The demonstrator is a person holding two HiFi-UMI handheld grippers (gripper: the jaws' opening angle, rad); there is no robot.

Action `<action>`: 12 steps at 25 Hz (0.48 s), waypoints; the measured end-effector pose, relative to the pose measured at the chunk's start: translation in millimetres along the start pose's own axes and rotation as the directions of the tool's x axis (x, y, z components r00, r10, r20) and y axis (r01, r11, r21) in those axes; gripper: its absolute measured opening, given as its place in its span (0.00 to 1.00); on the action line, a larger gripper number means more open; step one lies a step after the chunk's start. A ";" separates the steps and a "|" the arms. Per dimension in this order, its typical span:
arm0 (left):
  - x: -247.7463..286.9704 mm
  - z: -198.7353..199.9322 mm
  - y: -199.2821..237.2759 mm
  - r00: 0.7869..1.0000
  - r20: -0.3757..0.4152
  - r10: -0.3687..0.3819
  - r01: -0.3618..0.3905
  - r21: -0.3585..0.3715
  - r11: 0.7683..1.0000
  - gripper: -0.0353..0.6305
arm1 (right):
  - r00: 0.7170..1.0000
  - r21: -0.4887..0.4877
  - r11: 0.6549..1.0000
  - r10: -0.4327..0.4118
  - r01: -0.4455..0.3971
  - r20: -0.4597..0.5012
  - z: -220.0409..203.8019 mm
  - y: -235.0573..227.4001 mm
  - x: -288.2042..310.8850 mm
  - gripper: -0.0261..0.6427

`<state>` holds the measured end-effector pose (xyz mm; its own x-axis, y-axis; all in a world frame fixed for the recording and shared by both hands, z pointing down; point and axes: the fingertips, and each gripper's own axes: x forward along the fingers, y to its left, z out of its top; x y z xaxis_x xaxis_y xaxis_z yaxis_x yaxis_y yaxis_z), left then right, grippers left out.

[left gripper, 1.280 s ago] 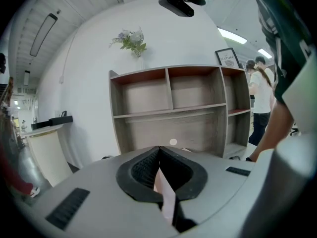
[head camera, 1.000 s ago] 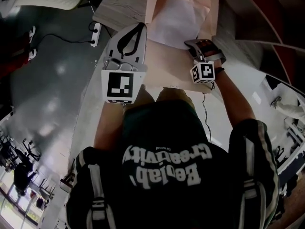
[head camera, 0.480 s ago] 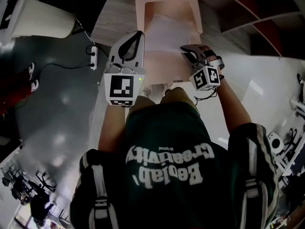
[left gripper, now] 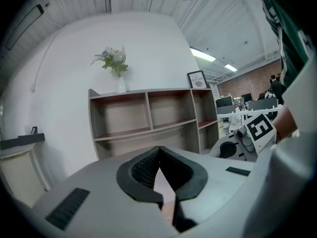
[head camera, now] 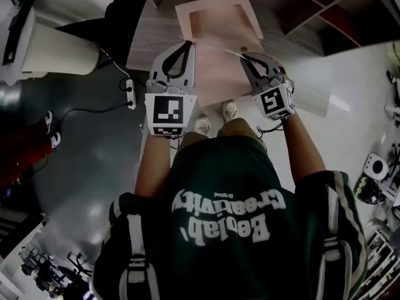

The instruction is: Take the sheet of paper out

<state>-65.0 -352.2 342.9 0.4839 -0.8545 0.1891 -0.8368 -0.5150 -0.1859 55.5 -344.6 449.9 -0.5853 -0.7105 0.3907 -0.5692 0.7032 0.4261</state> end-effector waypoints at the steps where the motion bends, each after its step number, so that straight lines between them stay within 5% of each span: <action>1: -4.3 0.7 1.0 1.000 0.006 -0.010 0.010 -0.001 1.000 0.08 | 0.999 0.027 0.999 -0.033 0.033 0.006 6.2 0.1 -4.4 0.09; 12: -45.1 22.9 -0.7 0.989 0.108 -0.099 0.097 0.024 0.995 0.08 | 0.950 0.224 0.931 -0.307 0.288 0.053 58.2 8.6 -54.0 0.09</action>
<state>-80.4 -314.9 312.4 0.5890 -0.8017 0.1018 -0.7796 -0.5968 -0.1901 48.6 -298.7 385.0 -0.4123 -0.8895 0.1972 -0.8277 0.4561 0.3268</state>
